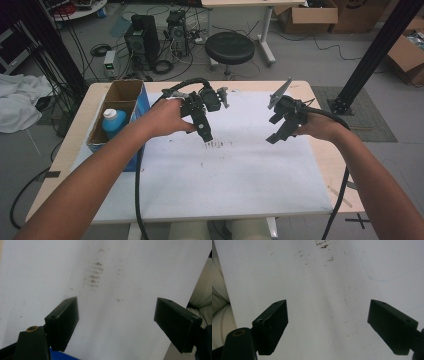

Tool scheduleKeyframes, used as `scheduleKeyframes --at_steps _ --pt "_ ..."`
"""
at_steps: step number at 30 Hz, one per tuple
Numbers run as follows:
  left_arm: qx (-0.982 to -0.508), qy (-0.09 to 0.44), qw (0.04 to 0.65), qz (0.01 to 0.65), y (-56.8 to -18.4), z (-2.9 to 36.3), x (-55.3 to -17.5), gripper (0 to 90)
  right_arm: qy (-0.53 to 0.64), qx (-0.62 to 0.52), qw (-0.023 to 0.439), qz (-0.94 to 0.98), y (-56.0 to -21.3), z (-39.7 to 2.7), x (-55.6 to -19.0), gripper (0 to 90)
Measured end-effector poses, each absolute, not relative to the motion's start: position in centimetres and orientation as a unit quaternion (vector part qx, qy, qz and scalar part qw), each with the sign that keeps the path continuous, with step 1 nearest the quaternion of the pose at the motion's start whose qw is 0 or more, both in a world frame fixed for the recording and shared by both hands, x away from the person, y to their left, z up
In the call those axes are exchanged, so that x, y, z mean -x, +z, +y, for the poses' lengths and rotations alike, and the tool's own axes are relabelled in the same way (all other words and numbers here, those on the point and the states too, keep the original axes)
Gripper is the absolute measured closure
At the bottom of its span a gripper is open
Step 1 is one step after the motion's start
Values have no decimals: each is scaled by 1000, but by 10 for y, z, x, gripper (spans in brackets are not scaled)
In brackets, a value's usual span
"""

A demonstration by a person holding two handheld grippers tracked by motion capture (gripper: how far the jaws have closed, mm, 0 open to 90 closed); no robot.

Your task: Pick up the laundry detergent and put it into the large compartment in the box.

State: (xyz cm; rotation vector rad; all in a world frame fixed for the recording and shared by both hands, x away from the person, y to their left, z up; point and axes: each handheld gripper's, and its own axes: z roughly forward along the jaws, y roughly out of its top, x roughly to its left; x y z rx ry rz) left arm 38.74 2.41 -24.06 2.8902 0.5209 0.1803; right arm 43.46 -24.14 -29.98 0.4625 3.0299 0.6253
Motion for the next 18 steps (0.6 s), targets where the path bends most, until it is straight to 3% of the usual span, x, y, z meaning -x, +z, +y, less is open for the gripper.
scheduleKeyframes --at_steps 18 --pt "-978 53 101 176 -241 26 -391 214 201 -149 7 968 -299 -241 -434 165"
